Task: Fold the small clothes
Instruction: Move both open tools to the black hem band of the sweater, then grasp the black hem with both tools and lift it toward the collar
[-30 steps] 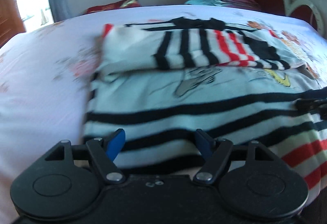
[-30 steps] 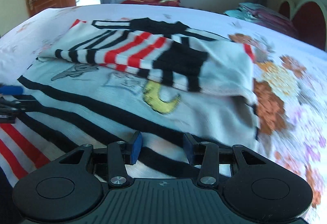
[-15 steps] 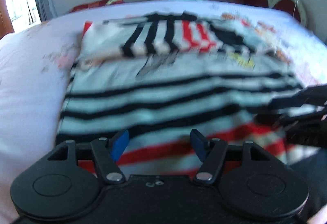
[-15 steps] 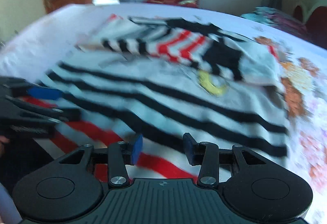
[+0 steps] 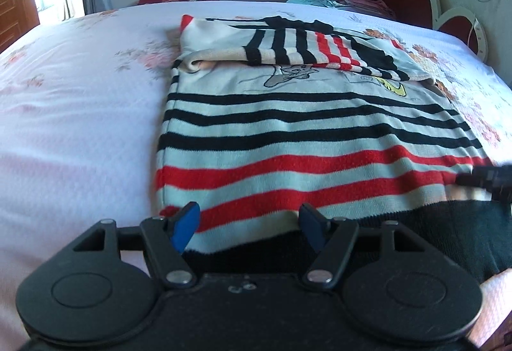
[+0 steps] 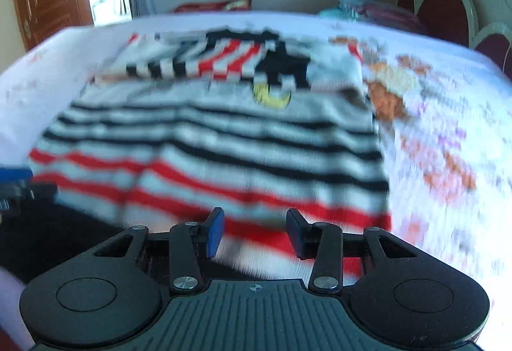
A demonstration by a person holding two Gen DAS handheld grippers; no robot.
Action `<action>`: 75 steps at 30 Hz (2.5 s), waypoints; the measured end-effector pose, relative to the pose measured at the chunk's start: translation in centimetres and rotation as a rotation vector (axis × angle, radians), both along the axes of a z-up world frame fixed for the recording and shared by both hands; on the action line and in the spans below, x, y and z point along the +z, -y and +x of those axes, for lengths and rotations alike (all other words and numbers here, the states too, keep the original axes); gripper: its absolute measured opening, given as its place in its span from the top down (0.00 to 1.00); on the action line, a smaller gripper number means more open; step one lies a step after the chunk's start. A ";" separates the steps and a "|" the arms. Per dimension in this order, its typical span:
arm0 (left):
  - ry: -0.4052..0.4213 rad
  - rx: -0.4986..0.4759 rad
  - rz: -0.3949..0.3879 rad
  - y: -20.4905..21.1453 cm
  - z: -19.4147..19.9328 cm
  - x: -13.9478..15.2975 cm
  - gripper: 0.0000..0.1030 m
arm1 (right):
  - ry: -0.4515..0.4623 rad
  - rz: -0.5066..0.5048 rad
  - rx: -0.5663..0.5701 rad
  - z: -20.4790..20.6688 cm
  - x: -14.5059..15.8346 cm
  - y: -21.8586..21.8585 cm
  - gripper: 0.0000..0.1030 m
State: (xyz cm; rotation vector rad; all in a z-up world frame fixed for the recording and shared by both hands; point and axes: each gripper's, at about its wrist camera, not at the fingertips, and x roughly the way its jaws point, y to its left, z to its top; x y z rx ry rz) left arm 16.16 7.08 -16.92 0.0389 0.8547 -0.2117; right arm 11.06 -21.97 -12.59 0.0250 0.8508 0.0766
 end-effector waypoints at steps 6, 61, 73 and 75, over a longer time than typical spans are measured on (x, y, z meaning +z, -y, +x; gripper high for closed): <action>-0.007 0.014 -0.044 -0.8 -0.9 0.8 0.31 | -0.003 0.007 -0.078 -2.3 0.5 0.6 0.58; 0.092 -0.006 -0.496 -3.3 9.5 7.7 0.92 | 0.189 0.304 -0.174 6.0 9.4 7.5 0.91; 0.109 0.094 -0.514 -0.9 22.0 7.9 0.92 | 0.189 0.355 -0.208 20.1 8.4 11.4 0.91; 0.099 0.114 -0.512 -0.6 23.8 7.6 0.92 | 0.175 0.367 -0.213 22.3 7.9 11.8 0.91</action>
